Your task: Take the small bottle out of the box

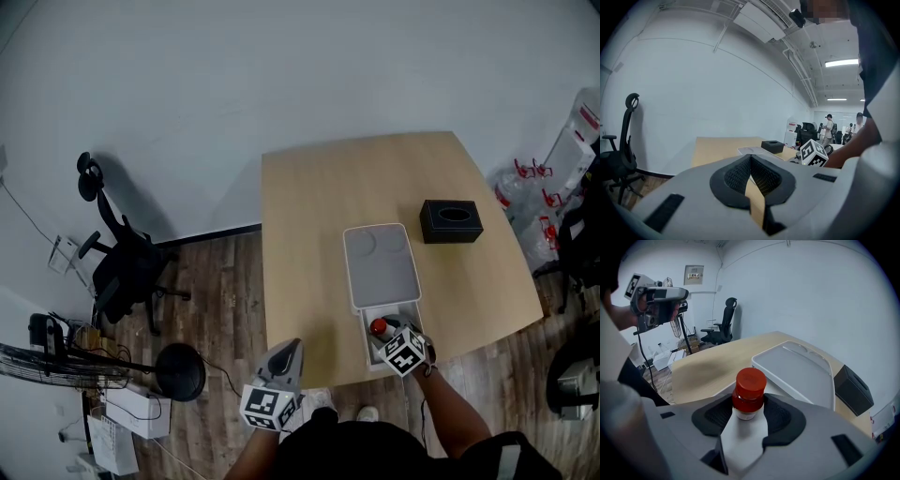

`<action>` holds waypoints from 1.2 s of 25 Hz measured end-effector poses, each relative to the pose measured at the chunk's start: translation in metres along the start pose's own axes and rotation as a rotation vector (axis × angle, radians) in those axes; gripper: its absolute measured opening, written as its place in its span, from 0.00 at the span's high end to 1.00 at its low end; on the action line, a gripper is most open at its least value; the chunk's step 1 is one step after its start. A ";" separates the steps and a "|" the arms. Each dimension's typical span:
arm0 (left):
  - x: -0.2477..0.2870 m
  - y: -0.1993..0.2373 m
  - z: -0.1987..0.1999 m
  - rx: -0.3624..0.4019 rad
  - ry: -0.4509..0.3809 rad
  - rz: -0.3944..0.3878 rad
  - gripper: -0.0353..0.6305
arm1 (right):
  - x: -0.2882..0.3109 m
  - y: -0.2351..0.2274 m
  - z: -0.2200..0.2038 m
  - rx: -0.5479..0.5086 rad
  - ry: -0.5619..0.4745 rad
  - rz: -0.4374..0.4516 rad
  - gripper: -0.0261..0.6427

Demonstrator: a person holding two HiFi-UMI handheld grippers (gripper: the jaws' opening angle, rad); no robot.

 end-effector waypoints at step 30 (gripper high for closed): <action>0.023 -0.032 0.015 0.054 -0.009 -0.086 0.93 | -0.191 -0.006 0.027 0.210 -0.567 -0.179 0.63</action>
Point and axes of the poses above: the fingertips, and each gripper's own axes: x forward along the fingers, y to its left, z out of its top, the point moved 8 cm from there along -x, backward along the fingers, and after that the axes turned 15 degrees about y, right-handed, at the moved point
